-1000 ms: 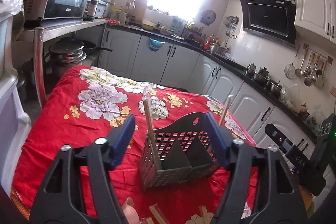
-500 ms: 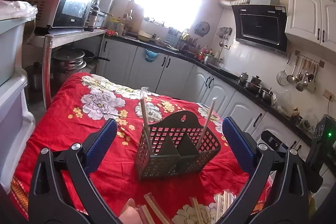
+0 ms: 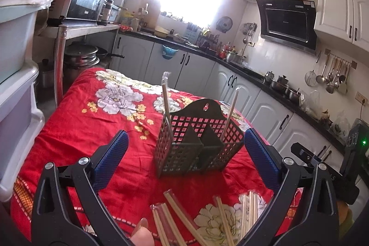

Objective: Organize utensils
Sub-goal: 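Withdraw both grippers from the caddy toward the remaining chopsticks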

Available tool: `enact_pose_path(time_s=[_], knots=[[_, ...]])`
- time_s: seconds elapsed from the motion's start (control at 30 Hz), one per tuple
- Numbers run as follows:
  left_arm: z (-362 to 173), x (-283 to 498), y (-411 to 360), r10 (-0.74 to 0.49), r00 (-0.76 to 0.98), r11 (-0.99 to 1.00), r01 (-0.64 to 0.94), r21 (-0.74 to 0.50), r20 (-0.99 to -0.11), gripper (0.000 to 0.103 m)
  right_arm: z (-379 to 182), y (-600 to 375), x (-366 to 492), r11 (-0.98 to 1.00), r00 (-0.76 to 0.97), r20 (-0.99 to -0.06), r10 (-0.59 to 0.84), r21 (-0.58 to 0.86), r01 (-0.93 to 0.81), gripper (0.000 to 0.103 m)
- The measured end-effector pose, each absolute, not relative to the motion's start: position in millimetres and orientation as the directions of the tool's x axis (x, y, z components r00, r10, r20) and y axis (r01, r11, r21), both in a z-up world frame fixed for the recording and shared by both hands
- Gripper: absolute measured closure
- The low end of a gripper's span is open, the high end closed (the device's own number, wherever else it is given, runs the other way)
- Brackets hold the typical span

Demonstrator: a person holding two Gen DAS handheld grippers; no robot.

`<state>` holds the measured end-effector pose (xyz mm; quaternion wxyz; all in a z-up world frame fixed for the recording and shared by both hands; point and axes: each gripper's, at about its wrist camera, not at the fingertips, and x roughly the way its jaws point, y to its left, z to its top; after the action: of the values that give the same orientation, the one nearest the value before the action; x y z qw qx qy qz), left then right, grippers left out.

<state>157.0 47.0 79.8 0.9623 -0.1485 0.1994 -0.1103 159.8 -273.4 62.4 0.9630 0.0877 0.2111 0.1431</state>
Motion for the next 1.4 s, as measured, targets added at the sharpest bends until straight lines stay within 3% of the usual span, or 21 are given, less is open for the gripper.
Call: enact_pose_path(time_s=[0.17, 0.43, 1.0, 1.4], knots=[[70, 150, 50, -0.262, 0.89, 0.936, 0.14, -0.323, -0.374, 0.011, 54, -268, 155, 0.941, 0.849, -0.414, 0.329, 0.223, -0.256, 0.027], [51, 140, 57, -0.244, 0.875, 0.942, 0.11, -0.318, -0.419, 0.011, 30, -262, 155, 0.937, 0.791, -0.505, 0.345, 0.235, -0.258, 0.04], [17, 124, 86, -0.195, 0.832, 0.94, 0.007, -0.341, -0.519, 0.011, 0, -253, 149, 0.939, 0.729, -0.591, 0.344, 0.223, -0.262, 0.042], [-16, 122, 92, -0.21, 0.759, 0.932, -0.033, -0.36, -0.616, 0.011, -23, -247, 158, 0.945, 0.669, -0.667, 0.327, 0.222, -0.24, 0.05]])
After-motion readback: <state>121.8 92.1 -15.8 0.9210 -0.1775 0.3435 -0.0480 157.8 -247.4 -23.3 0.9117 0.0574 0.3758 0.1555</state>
